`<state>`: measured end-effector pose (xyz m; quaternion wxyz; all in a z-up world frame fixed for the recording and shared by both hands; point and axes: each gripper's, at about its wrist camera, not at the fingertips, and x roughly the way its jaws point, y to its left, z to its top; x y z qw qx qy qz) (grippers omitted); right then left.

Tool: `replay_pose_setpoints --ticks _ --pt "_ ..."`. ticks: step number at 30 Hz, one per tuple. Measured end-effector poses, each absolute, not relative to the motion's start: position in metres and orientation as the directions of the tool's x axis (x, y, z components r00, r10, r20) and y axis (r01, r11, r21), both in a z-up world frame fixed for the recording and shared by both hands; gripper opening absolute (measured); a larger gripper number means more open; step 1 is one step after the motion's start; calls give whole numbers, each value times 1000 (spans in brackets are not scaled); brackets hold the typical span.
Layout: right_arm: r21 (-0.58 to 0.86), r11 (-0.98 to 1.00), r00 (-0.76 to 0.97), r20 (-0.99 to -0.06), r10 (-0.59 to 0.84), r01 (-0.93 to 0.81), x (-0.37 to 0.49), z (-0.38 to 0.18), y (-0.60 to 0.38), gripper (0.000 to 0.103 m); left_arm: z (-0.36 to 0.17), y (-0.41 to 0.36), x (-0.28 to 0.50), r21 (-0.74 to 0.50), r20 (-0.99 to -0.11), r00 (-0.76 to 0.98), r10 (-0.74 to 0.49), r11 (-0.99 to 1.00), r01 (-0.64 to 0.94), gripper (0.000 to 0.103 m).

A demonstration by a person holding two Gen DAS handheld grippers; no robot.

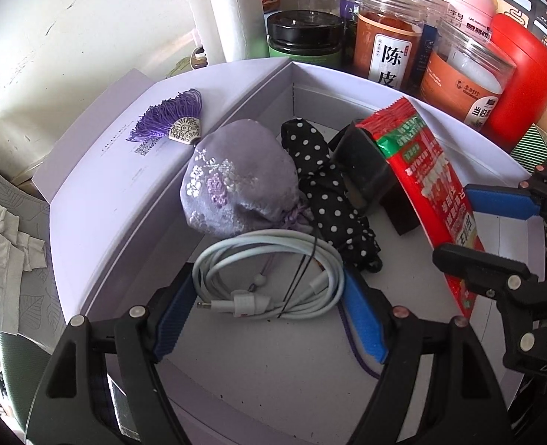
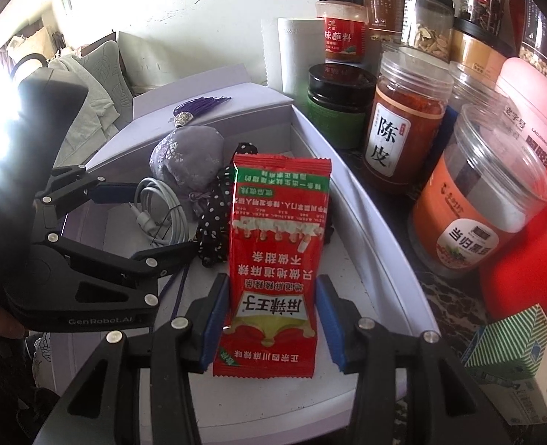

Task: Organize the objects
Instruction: 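Open the left gripper on the cable while the right gripper lowers the red packet into the box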

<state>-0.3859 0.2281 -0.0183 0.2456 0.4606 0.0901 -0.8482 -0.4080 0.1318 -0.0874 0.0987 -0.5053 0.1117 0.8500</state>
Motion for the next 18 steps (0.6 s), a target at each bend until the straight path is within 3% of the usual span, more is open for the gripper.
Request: replay_pose_setpoints --ticks 7,18 --pt "38 -874 -504 -804 -315 485 -377 -2 228 55 -72 137 -394 92 -874 -483 54 -958 -272 76" --pt "-7 -882 -564 -771 -295 471 -351 35 235 55 -28 128 -380 98 -839 -541 55 -963 -251 76"
